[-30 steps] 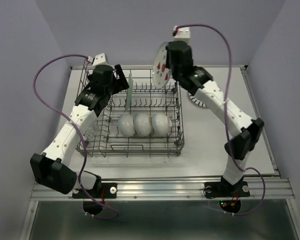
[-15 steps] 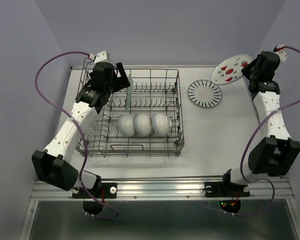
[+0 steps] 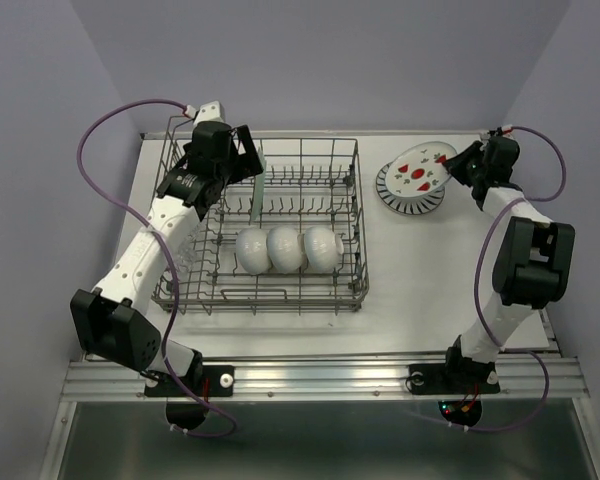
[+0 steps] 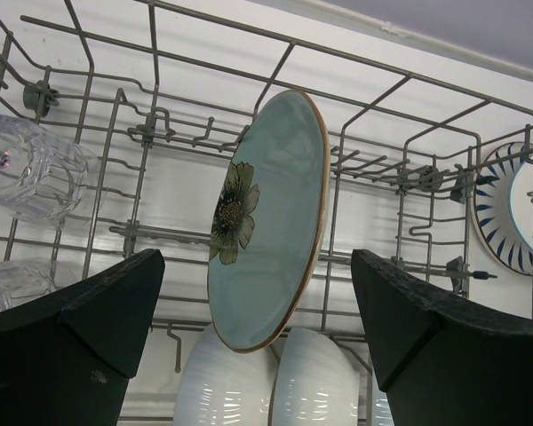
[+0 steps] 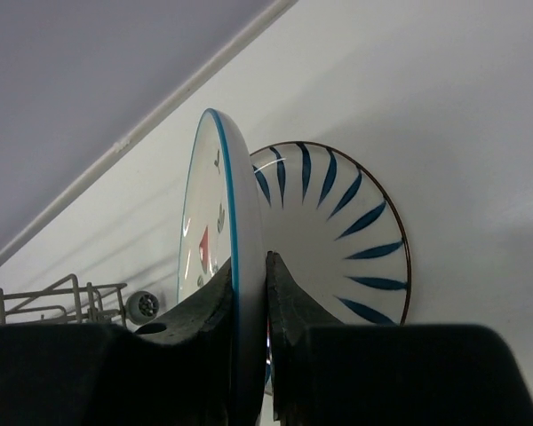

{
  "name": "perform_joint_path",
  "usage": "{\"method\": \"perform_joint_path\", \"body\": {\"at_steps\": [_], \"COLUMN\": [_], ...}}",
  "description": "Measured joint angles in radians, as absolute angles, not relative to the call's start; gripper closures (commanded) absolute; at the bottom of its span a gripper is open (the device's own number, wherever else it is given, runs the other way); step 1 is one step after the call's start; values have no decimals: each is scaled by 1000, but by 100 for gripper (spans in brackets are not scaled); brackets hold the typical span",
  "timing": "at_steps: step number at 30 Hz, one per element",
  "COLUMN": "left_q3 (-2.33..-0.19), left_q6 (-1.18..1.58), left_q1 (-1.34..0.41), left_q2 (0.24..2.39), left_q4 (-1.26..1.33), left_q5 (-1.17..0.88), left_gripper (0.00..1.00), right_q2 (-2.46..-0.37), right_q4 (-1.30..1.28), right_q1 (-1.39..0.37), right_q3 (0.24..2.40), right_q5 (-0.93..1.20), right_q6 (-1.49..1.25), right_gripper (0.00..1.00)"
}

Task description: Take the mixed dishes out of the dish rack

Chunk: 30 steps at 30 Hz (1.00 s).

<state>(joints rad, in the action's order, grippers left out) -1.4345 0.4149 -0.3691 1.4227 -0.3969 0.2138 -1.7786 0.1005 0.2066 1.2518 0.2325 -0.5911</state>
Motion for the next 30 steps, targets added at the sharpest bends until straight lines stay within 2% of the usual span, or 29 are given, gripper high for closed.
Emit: {"method": "perform_joint_path", "body": {"at_steps": [6, 18, 19, 22, 23, 30], "left_q3": [-1436, -1436, -1436, -1440, -1441, -1443], "left_q6": [408, 402, 402, 402, 401, 401], "left_q1": [-369, -369, -369, -369, -369, -369], "left_q2": [1441, 1441, 1441, 1444, 1444, 1446], "left_q4": [-402, -402, -402, -402, -401, -406], "left_q5": [213, 209, 209, 209, 209, 205], "left_gripper": [1, 1, 1, 1, 1, 1], "right_q2": [-1875, -1946, -1951, -1971, -1978, -2014], "right_q4": [256, 360, 368, 393, 401, 429], "right_q1": [210, 228, 230, 243, 247, 269], "right_q3": [1246, 1195, 1195, 1195, 1195, 1194], "right_q5": [300, 360, 361, 376, 382, 399], "right_q6": [-588, -603, -604, -619, -627, -641], "right_gripper": [99, 97, 94, 74, 59, 43]}}
